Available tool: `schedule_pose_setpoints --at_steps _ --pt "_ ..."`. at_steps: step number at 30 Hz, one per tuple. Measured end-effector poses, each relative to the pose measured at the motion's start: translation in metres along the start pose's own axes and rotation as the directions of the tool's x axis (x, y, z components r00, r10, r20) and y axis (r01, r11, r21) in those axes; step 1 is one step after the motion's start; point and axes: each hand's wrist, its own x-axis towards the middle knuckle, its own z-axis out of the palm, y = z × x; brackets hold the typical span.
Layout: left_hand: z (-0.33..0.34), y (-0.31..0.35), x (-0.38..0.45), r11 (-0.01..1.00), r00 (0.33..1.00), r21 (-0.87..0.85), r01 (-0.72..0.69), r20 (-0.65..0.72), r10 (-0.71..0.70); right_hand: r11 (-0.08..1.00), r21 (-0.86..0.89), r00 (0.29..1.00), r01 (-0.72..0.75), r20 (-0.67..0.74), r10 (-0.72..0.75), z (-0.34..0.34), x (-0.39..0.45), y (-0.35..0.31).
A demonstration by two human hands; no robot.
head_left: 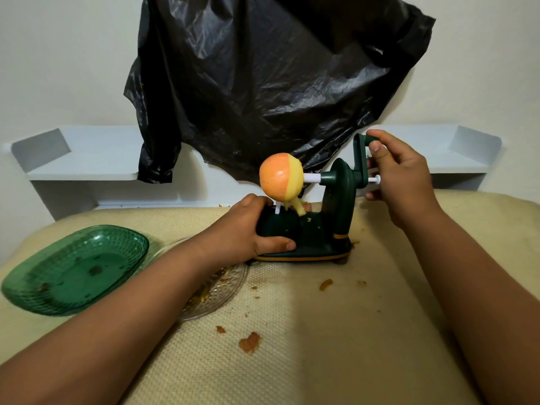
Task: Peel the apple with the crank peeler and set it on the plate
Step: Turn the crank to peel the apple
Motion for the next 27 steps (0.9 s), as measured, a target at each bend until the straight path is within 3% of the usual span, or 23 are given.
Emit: schedule_pose_setpoints --at_steps 3,7,12,21,27 --pt "0.000 -0.001 0.000 1.000 1.000 0.006 -0.002 0.001 0.002 0.999 -0.015 0.999 -0.032 0.032 0.032 -0.002 0.000 0.001" --pt "0.001 -0.003 0.000 1.000 1.000 0.004 -0.004 -0.009 0.004 0.979 -0.080 0.962 -0.187 0.186 0.199 -0.003 -0.008 0.018" --pt "0.004 -0.004 -0.001 1.000 0.999 0.009 -0.012 -0.030 0.012 0.970 -0.138 0.956 -0.200 0.190 0.224 -0.010 -0.009 0.020" --pt "0.005 -0.001 -0.003 0.999 0.998 0.041 -0.026 -0.047 0.028 0.932 -0.354 0.961 -0.079 0.223 0.166 -0.017 -0.032 0.023" --pt "0.002 0.006 -0.003 0.999 1.000 0.045 0.002 0.011 -0.003 0.777 -0.597 0.927 0.201 0.372 0.047 -0.030 -0.044 0.017"
